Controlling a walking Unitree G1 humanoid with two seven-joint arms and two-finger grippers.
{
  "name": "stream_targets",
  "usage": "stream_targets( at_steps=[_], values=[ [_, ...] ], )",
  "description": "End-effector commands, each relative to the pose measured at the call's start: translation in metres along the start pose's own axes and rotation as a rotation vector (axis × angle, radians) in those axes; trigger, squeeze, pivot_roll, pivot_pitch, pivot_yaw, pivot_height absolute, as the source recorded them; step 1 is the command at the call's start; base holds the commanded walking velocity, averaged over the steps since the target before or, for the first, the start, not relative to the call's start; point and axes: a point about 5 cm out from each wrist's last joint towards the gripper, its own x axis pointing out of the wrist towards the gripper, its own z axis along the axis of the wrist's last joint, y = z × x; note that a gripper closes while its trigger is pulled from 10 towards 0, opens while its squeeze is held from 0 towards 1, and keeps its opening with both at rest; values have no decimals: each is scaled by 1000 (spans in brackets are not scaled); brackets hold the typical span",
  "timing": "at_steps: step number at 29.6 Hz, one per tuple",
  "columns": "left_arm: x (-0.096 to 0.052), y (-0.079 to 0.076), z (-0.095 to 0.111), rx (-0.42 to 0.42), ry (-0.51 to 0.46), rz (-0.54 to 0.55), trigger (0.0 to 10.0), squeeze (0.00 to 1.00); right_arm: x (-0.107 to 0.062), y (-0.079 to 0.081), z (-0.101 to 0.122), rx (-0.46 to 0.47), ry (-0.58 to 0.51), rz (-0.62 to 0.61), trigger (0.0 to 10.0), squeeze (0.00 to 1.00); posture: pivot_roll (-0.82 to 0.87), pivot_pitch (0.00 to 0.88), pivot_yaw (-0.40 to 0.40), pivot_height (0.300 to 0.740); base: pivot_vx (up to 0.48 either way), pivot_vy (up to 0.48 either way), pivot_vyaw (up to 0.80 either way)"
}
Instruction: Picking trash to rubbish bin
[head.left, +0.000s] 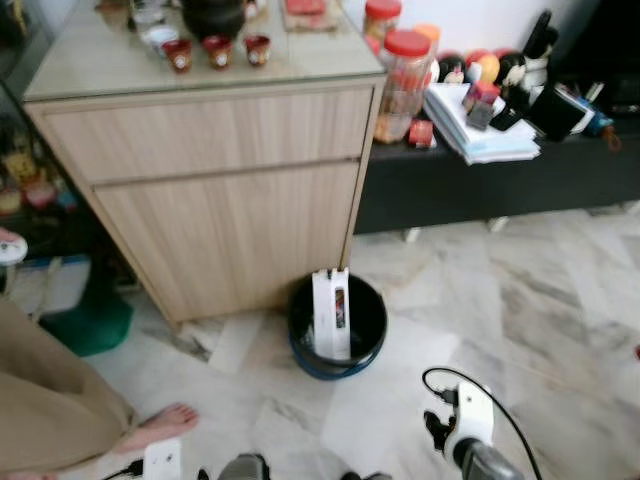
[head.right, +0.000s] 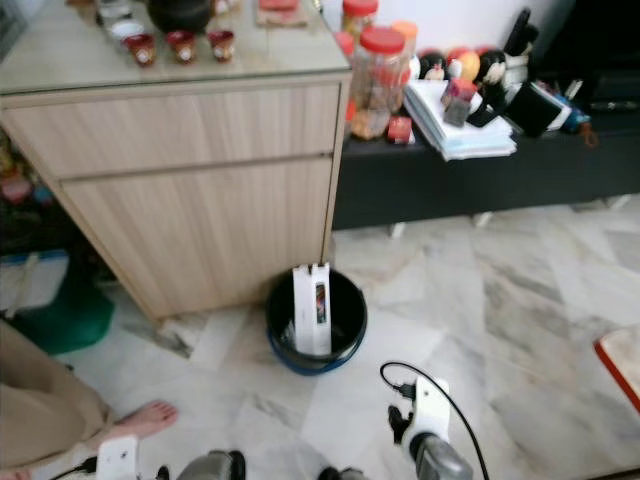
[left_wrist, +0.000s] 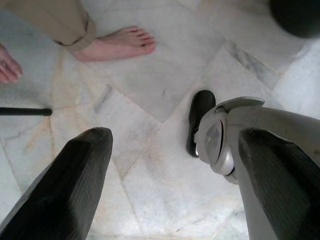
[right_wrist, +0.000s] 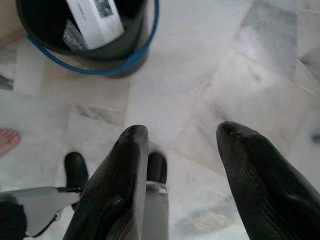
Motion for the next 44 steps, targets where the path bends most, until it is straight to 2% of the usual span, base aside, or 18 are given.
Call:
stream_targets(
  at_steps=[1, 15, 19, 22, 24, 25, 28, 31, 34, 35, 36, 38, 39, 40, 41, 44],
  values=[
    [-4, -12, -13, 4, 52, -33, 10000, 0, -2, -5, -3, -6, 14, -13, 10000, 0, 111, 187, -129, 740, -255, 0, 0],
    [-4, -15, -13, 8, 48, -37, 10000, 0, -1, -4, 2, -27, -1, 2, 10000, 0, 104, 186, -136, 740, -214, 0, 0],
    [-1, -18, -2, 77, -5, -42, 10000, 0, 2, 1, 16, -68, -58, 42, 10000, 0, 102, 184, -137, 740, 0, 0, 0],
    [-1, -18, 0, 87, -12, -44, 10000, 0, 2, 2, 18, -73, -65, 47, 10000, 0, 102, 184, -137, 740, 0, 0, 0],
    [3, -31, 28, 178, -165, -84, 10000, 0, 3, 6, 37, -122, -143, 75, 10000, 0, 95, 184, -136, 740, 0, 0, 0],
    [3, -31, 28, 178, -165, -84, 10000, 0, 3, 6, 37, -122, -143, 75, 10000, 0, 95, 184, -136, 740, 0, 0, 0],
    [3, -48, 81, 222, -443, -99, 10000, 0, 4, 21, 78, -152, -300, 145, 10000, 0, 97, 183, -134, 740, 0, 0, 0],
    [-4, -60, 121, 262, -642, -102, 10000, 0, 2, 41, 112, -136, -427, 222, 10000, 0, 93, 173, -130, 740, 0, 0, 0],
    [-11, -70, 147, 246, -759, -110, 10000, 0, -1, 57, 135, -113, -510, 274, 10000, 0, 91, 170, -126, 740, 0, 0, 0],
    [-11, -70, 147, 246, -759, -110, 10000, 0, -1, 57, 135, -113, -510, 274, 10000, 0, 91, 170, -126, 740, 0, 0, 0],
    [-17, -75, 163, 238, -831, -109, 10000, 0, -5, 69, 151, -96, -572, 310, 10000, 0, 92, 158, -123, 740, 0, 0, 0],
    [-24, -79, 180, 224, -908, -103, 10000, 0, -10, 81, 166, -79, -636, 345, 10000, 0, 91, 154, -119, 740, 0, 0, 0],
    [-24, -79, 180, 224, -908, -103, 10000, 0, -10, 81, 166, -79, -636, 345, 10000, 0, 91, 154, -119, 740, 0, 0, 0],
    [-31, -81, 193, 216, -976, -98, 10000, 0, -14, 90, 176, -75, -686, 372, 10000, 0, 90, 145, -117, 740, 0, 0, 0],
    [-31, -81, 193, 216, -976, -98, 10000, 0, -14, 90, 176, -75, -686, 372, 10000, 0, 90, 145, -117, 740, 0, 0, 0],
    [-44, -89, 209, 206, -1071, -110, 10000, 0, -19, 100, 186, -65, -741, 401, 10000, 0, 96, 134, -116, 740, 0, 0, 0]
  ],
)
